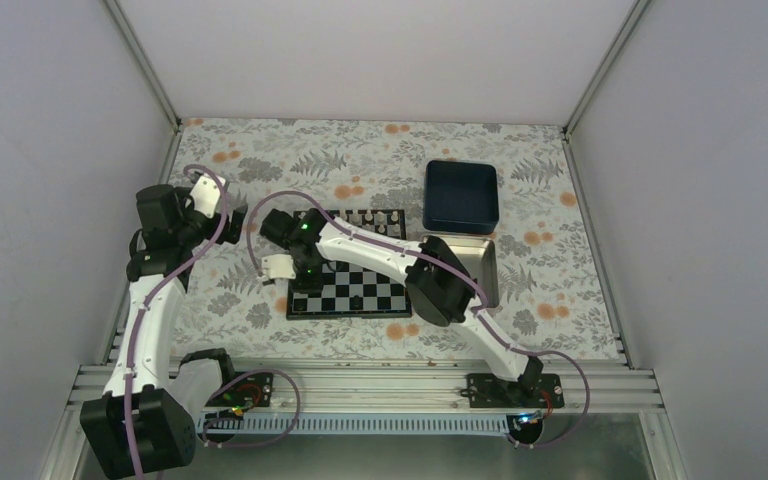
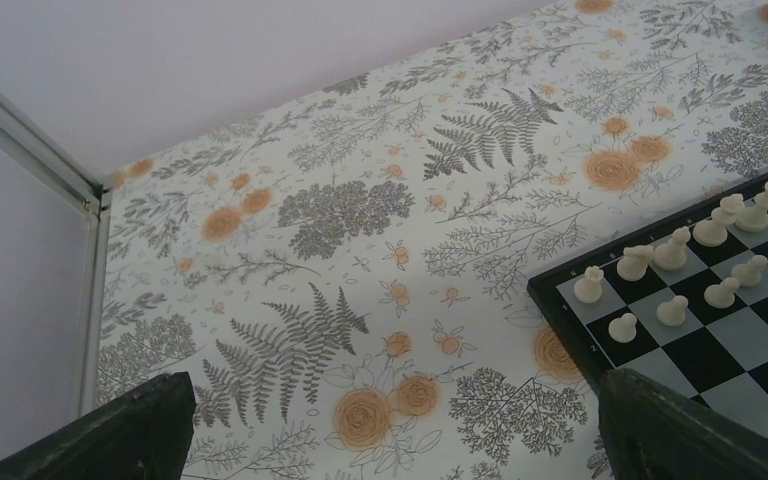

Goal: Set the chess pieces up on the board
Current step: Place the chess piece on the chessboard.

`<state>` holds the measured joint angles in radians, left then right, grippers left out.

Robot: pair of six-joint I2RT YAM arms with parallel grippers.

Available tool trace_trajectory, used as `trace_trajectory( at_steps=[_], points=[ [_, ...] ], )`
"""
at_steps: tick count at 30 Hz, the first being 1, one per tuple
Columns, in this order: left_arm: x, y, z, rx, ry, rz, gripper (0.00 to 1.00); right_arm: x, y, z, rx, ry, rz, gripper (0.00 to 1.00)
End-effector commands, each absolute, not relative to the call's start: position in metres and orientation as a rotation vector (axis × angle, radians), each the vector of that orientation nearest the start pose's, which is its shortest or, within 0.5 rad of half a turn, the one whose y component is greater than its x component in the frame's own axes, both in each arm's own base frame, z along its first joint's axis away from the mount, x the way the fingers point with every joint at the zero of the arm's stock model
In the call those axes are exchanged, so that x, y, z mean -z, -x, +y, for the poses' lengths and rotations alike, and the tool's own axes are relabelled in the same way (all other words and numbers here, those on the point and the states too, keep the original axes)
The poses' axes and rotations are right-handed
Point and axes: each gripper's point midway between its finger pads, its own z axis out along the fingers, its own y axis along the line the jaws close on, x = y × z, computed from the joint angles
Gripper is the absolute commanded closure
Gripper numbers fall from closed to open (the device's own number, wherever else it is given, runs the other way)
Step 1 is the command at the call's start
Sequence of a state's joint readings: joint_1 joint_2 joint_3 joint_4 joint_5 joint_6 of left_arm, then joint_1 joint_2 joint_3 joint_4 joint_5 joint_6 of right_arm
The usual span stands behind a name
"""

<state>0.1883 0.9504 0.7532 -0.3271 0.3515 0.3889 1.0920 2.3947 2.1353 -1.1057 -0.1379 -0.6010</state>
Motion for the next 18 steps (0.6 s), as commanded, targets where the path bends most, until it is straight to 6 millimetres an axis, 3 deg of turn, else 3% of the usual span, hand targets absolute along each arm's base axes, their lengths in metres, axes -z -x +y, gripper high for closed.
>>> trace_trajectory(
  at_steps=[1,11,18],
  points=[
    [-0.2245,-0.3264,0.0024,0.007,-0.421,1.996,0.00,-0.0411,-0.2097,0.4678,-0.293,2.268,1.959,0.95],
    [-0.2231,-0.3263,0.0042,0.000,-0.420,1.999,0.00,-0.0370,-0.2065,0.4685,-0.312,2.275,1.964,0.94],
    [-0.2207,-0.3265,0.0043,0.004,-0.418,2.003,0.00,-0.0403,-0.2131,0.4667,-0.261,2.255,1.964,0.87]
  ],
)
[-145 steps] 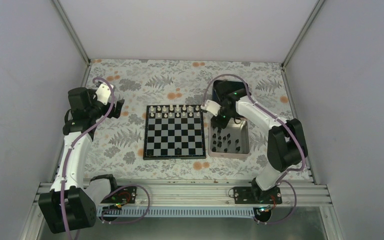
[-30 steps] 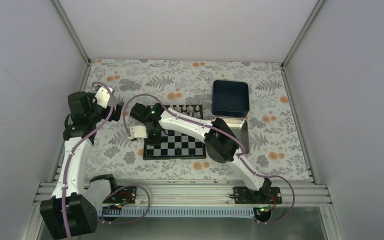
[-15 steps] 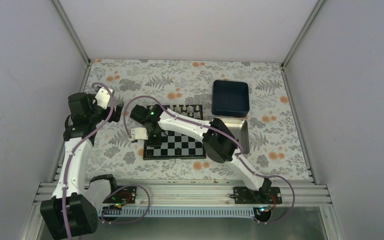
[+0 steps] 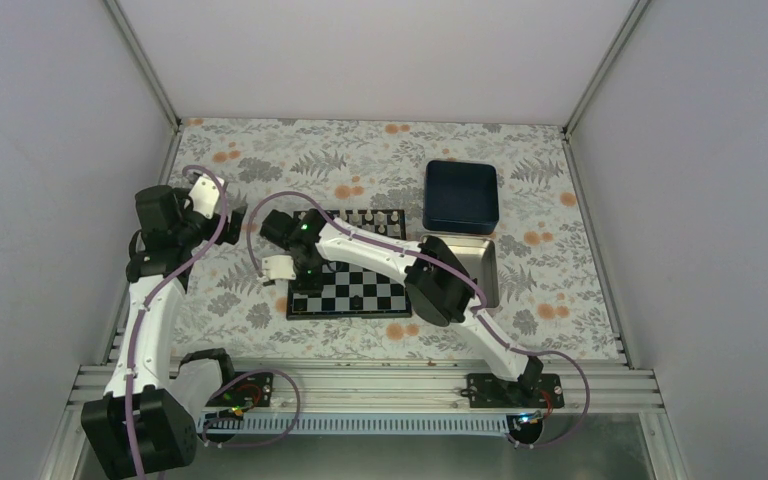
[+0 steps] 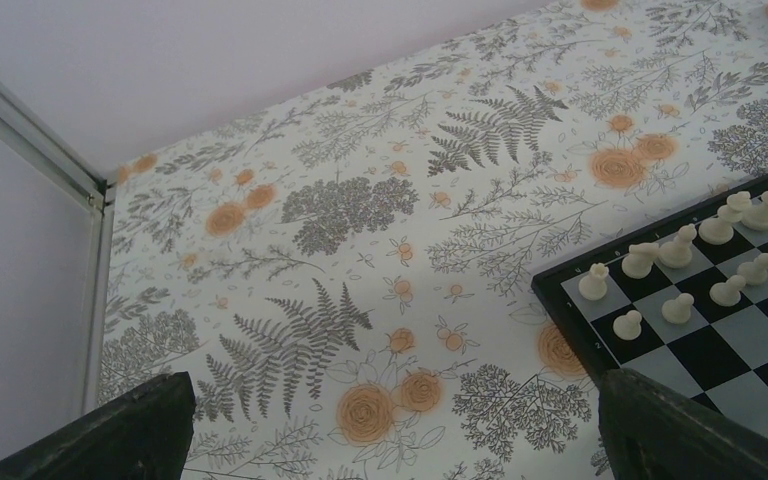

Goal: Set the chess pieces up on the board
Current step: Place the chess piece on the chessboard, then pick up the chess piece from the storage box.

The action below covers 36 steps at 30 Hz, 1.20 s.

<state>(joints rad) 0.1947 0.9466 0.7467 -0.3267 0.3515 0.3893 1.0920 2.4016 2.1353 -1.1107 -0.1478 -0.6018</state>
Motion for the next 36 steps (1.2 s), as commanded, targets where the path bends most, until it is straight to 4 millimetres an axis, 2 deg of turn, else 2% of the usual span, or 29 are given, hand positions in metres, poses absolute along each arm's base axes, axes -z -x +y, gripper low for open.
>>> trace_trajectory(
  at_steps=[1,5,9,12,17,18,20,22,28,31,36],
  points=[
    [-0.221,-0.327,0.004,0.005,-0.419,2.002,0.00,-0.041,-0.217,0.465,-0.230,2.246,1.966,0.85],
    [-0.222,-0.326,0.006,-0.005,-0.417,2.000,0.00,-0.071,-0.230,0.463,-0.231,2.173,1.957,0.74],
    [-0.222,-0.327,0.007,-0.013,-0.419,1.998,0.00,-0.112,-0.249,0.445,-0.279,2.092,1.967,0.66],
    [-0.223,-0.328,0.007,-0.011,-0.419,1.996,0.00,-0.138,-0.269,0.416,-0.312,2.004,2.004,0.61],
    [-0.225,-0.329,0.006,0.002,-0.424,1.987,0.00,-0.186,-0.313,0.345,-0.303,1.769,2.070,0.56],
    [-0.225,-0.329,0.006,0.004,-0.424,1.987,0.00,-0.190,-0.320,0.328,-0.290,1.726,2.095,0.56],
    [-0.224,-0.330,0.005,0.015,-0.425,1.990,0.00,-0.192,-0.330,0.296,-0.255,1.652,2.151,0.56],
    [-0.223,-0.332,0.004,0.025,-0.425,1.990,0.00,-0.183,-0.334,0.264,-0.231,1.584,2.219,0.56],
    [-0.223,-0.336,0.002,0.050,-0.425,1.986,0.00,-0.170,-0.327,0.203,-0.218,1.414,2.304,0.56],
    [-0.221,-0.337,0.001,0.061,-0.429,1.991,0.00,-0.153,-0.317,0.185,-0.231,1.377,2.348,0.55],
    [-0.220,-0.338,0.000,0.069,-0.434,1.992,0.00,-0.130,-0.304,0.169,-0.216,1.348,2.401,0.55]
  ],
)
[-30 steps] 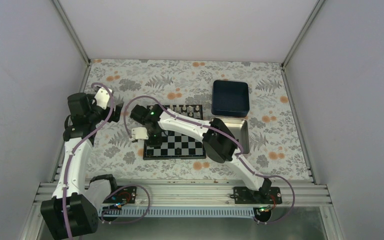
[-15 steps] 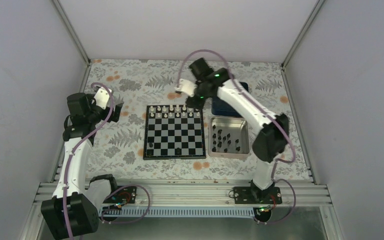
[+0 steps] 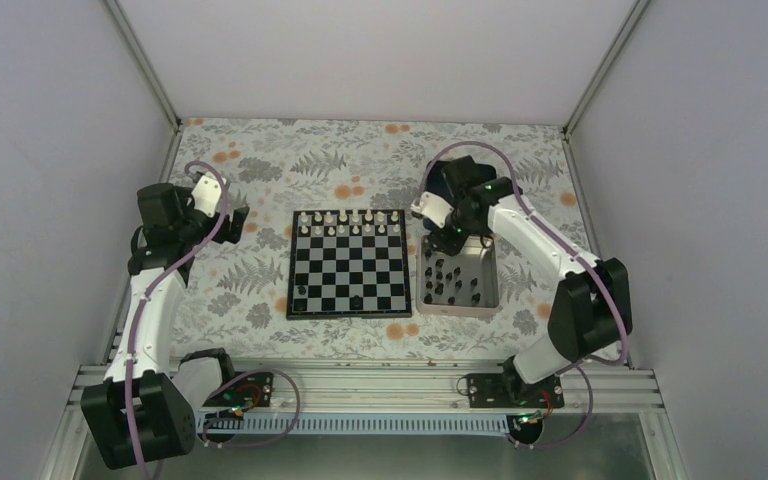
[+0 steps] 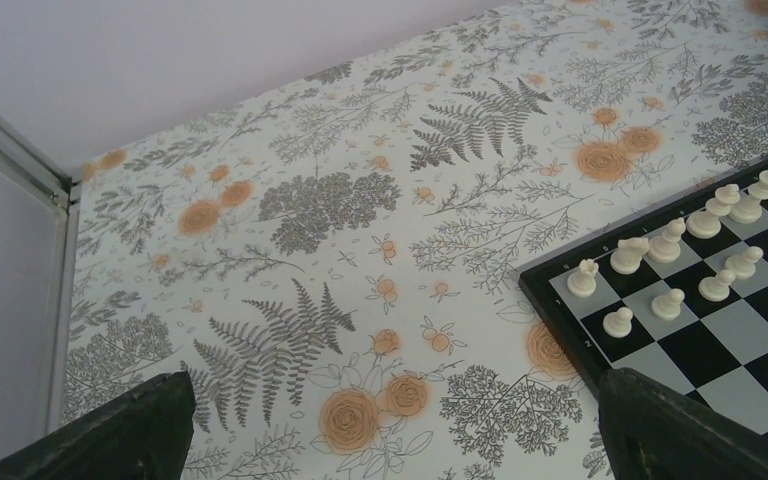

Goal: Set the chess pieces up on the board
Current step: Pick up the chess piece from the storage box.

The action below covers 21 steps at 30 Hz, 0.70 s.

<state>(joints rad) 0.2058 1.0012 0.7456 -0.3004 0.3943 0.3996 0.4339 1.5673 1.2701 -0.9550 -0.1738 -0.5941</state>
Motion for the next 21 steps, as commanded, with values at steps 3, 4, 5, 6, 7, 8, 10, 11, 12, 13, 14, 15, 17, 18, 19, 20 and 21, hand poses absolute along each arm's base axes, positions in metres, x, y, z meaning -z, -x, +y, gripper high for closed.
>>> trace_trajectory(
  at_steps=[3,4,5,6,7,8,10,11,12,13,14,15,17,18,19,20,21],
  points=[
    [-0.220,-0.337,0.000,0.067,-0.435,1.992,0.00,-0.117,-0.300,0.156,-0.199,1.323,2.438,0.55],
    [-0.219,-0.337,0.000,0.064,-0.435,1.994,0.00,-0.113,-0.299,0.151,-0.189,1.312,2.450,0.55],
    [-0.218,-0.336,0.000,0.063,-0.436,1.995,0.00,-0.110,-0.299,0.146,-0.184,1.301,2.464,0.55],
    [-0.218,-0.336,0.000,0.063,-0.437,1.997,0.00,-0.106,-0.299,0.142,-0.182,1.292,2.477,0.55],
    [-0.216,-0.335,0.000,0.063,-0.438,1.999,0.00,-0.103,-0.299,0.137,-0.172,1.284,2.488,0.55],
    [-0.216,-0.334,0.000,0.063,-0.438,1.999,0.00,-0.099,-0.299,0.134,-0.164,1.276,2.497,0.55],
    [-0.215,-0.334,0.000,0.062,-0.438,2.002,0.00,-0.093,-0.301,0.129,-0.135,1.267,2.505,0.55],
    [-0.216,-0.334,0.000,0.062,-0.437,1.998,0.00,-0.089,-0.301,0.127,-0.123,1.264,2.511,0.55],
    [-0.215,-0.334,0.000,0.062,-0.438,2.000,0.00,-0.087,-0.302,0.127,-0.120,1.262,2.513,0.55],
    [-0.215,-0.334,0.000,0.063,-0.436,2.000,0.00,-0.084,-0.302,0.127,-0.124,1.261,2.517,0.55],
    [-0.217,-0.335,0.000,0.064,-0.436,1.997,0.00,-0.081,-0.303,0.128,-0.130,1.262,2.517,0.55],
    [-0.217,-0.335,0.000,0.064,-0.436,1.998,0.00,-0.079,-0.303,0.129,-0.137,1.262,2.518,0.55],
    [-0.218,-0.335,0.000,0.063,-0.436,1.994,0.00,-0.075,-0.302,0.132,-0.163,1.271,2.523,0.55],
    [-0.217,-0.335,0.000,0.064,-0.436,1.997,0.00,-0.073,-0.302,0.134,-0.181,1.275,2.523,0.56],
    [-0.216,-0.334,0.000,0.062,-0.435,1.999,0.00,-0.070,-0.302,0.136,-0.199,1.281,2.525,0.56],
    [-0.216,-0.334,0.000,0.061,-0.436,2.001,0.00,-0.069,-0.301,0.137,-0.212,1.285,2.524,0.56],
    [-0.215,-0.334,0.000,0.058,-0.437,2.000,0.00,-0.067,-0.300,0.139,-0.227,1.291,2.529,0.56]
  ],
)
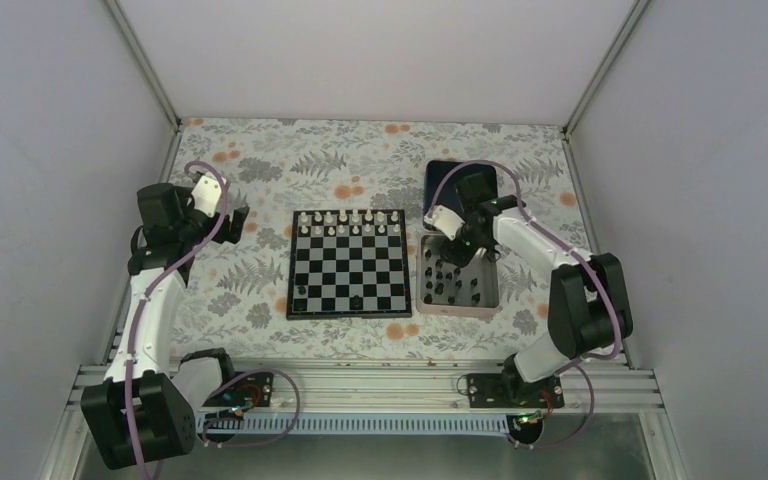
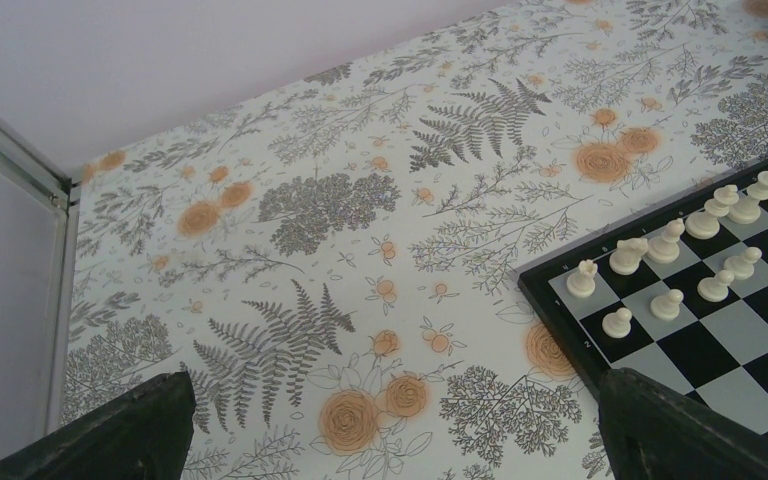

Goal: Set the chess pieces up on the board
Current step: Pick up the chess piece from the storage box.

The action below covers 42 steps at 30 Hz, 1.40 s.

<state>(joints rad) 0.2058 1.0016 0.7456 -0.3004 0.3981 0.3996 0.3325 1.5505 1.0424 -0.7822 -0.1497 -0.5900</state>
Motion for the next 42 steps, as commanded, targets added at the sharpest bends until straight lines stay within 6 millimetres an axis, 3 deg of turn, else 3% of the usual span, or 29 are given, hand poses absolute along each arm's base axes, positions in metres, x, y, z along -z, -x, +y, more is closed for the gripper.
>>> trace_trajectory(
  at_steps=[1,14,19,22,26,30,36,42],
  points=[
    [-0.214,-0.334,0.001,0.056,-0.436,2.004,0.00,-0.064,-0.298,0.139,-0.236,1.297,2.537,0.56],
    [-0.210,-0.335,0.002,0.049,-0.434,2.012,0.00,-0.045,-0.300,0.145,-0.279,1.324,2.549,0.59],
    [-0.203,-0.334,0.003,0.046,-0.431,2.025,0.00,-0.030,-0.297,0.145,-0.301,1.335,2.585,0.62],
    [-0.204,-0.333,0.003,0.040,-0.433,2.022,0.00,-0.029,-0.296,0.145,-0.306,1.335,2.578,0.68],
    [-0.206,-0.334,0.004,0.037,-0.429,2.019,0.00,-0.030,-0.297,0.145,-0.301,1.333,2.579,0.85],
    [-0.207,-0.334,0.004,0.040,-0.429,2.018,0.00,-0.040,-0.299,0.146,-0.293,1.326,2.560,0.92],
    [-0.209,-0.333,0.004,0.040,-0.427,2.014,0.00,-0.078,-0.301,0.155,-0.226,1.337,2.493,0.95],
    [-0.214,-0.334,0.002,0.053,-0.422,2.005,0.00,-0.117,-0.280,0.201,-0.223,1.477,2.396,0.95]
  ],
)
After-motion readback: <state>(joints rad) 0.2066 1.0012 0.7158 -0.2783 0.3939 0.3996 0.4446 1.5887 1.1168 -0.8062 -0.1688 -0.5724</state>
